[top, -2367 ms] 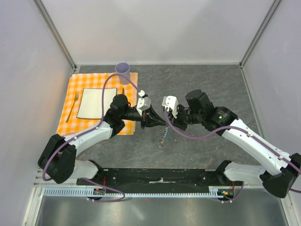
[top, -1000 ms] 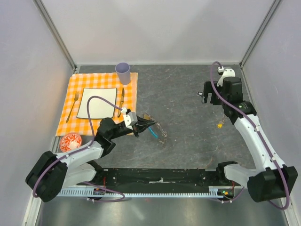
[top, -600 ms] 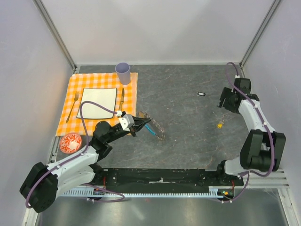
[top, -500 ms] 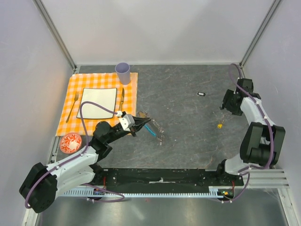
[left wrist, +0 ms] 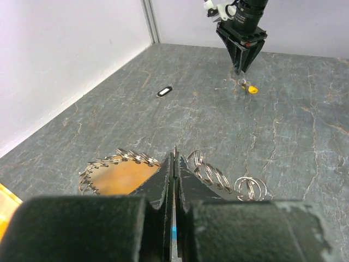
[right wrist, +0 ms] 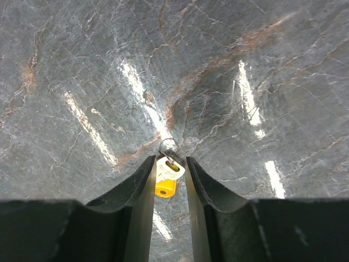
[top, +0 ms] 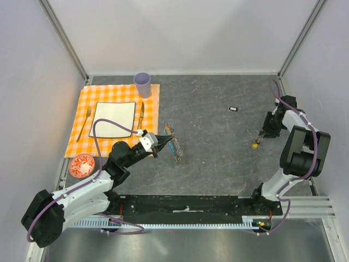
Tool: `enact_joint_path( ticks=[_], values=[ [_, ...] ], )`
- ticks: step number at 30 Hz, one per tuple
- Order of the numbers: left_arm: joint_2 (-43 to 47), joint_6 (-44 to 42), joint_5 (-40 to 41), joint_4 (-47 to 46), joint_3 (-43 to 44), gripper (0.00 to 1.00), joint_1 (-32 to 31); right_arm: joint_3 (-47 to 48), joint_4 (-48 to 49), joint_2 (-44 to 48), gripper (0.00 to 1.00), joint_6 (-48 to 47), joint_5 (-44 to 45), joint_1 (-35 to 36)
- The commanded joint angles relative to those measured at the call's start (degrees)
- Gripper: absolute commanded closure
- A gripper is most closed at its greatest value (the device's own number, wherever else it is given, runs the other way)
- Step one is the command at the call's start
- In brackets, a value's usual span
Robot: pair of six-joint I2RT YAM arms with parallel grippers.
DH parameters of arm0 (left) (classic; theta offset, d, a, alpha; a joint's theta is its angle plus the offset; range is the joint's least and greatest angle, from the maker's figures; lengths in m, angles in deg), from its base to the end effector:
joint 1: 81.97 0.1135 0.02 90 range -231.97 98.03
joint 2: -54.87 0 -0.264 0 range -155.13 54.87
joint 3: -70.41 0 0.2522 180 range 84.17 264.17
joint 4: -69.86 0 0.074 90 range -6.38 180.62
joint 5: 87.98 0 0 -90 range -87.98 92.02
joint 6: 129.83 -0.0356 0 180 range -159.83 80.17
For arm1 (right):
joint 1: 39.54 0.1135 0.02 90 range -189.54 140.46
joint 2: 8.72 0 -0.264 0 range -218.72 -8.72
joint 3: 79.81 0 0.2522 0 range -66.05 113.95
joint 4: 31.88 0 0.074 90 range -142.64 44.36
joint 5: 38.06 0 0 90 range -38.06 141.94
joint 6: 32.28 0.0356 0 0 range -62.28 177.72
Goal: Put the keys on the keyring
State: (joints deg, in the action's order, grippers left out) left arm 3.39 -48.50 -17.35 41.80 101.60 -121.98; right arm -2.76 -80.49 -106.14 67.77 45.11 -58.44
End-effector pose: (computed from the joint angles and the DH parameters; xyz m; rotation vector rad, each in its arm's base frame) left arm 0.1446 -0.1368 0.2471 0.8573 1.2061 -0.6880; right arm 0.3133 -0.1028 0.1854 0.6613 2.6842 0.1249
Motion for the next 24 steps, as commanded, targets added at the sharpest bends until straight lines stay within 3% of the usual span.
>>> enact_joint_path(
  ticks=[1,24],
  values=[
    [1.5,-3.0,1.6,-2.6,0.8,0.98,-0.4,2.0,0.0,-1.1,0.65,-2.2,-2.2,-0.1],
    [2.2,-2.5,0.4,-2.0,1.1,0.98,-0.6,2.5,-0.7,-4.4,0.72,-3.7,-2.5,-0.3]
  ],
)
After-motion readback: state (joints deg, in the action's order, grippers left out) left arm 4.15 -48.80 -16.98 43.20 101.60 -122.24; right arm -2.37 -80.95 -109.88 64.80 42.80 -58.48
